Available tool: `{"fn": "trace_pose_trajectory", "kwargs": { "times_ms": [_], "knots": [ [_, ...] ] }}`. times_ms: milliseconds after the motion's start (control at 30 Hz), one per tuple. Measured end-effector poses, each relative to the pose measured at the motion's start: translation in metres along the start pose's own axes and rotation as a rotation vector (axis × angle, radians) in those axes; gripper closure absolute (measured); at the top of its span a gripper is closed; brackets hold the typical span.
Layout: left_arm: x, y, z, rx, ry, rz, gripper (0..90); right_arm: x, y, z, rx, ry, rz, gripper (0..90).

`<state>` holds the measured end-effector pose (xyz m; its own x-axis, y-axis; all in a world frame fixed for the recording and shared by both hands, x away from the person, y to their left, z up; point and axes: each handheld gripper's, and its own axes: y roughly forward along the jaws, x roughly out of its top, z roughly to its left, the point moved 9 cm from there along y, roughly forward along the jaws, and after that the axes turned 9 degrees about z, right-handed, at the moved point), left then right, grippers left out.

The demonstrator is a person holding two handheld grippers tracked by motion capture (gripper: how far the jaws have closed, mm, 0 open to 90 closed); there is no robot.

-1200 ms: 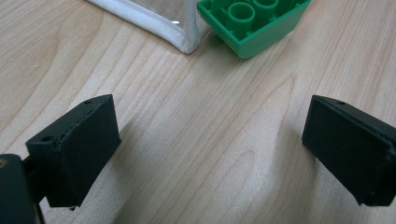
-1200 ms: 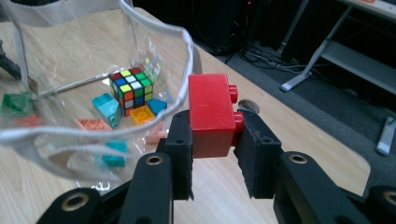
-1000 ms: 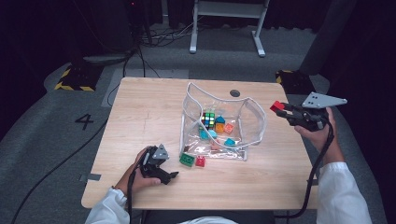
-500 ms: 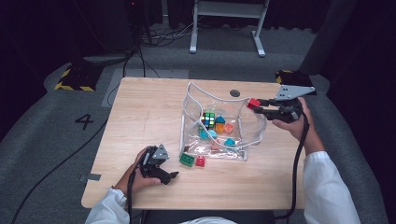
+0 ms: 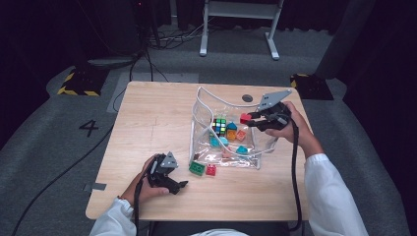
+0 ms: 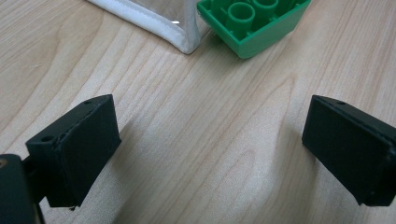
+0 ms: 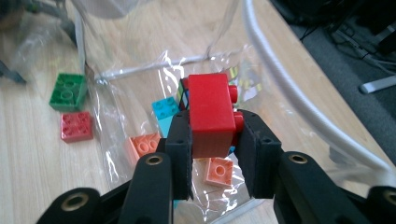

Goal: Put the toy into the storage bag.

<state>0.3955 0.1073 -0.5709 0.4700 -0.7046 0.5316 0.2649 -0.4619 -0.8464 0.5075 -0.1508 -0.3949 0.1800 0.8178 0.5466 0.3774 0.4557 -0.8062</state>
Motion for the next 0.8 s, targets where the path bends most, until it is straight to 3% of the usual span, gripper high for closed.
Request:
{"fn": "trace_pose_trajectory", "kwargs": {
  "times_ms": [167, 200, 433, 533, 600, 700, 800],
  "knots": [
    [0.0, 0.0, 0.0, -0.001, 0.0, 0.0, 4.1, 0.003, 0.014, 0.003, 0.021, -0.029, 0.064, 68.0],
    [0.0, 0.0, 0.0, -0.002, -0.001, 0.0, 4.1, 0.003, 0.017, 0.004, 0.026, -0.013, 0.074, 68.0],
    [0.0, 0.0, 0.0, -0.001, -0.001, 0.0, 4.1, -0.003, 0.028, 0.001, 0.021, -0.053, 0.181, 68.0],
    [0.0, 0.0, 0.0, -0.001, 0.0, 0.0, 4.1, -0.01, 0.03, 0.0, 0.025, -0.053, 0.237, 67.9],
    [0.0, 0.0, 0.0, -0.001, 0.0, 0.0, 4.1, -0.022, 0.032, -0.004, 0.001, -0.041, 0.31, 67.9],
    [0.0, 0.0, 0.0, 0.0, 0.0, 0.0, 4.1, -0.038, 0.033, -0.01, -0.009, -0.04, 0.379, 67.9],
    [0.0, 0.0, 0.0, -0.002, -0.001, 0.0, 4.1, -0.05, 0.029, -0.013, 0.003, -0.031, 0.396, 68.0]
  ]
}}
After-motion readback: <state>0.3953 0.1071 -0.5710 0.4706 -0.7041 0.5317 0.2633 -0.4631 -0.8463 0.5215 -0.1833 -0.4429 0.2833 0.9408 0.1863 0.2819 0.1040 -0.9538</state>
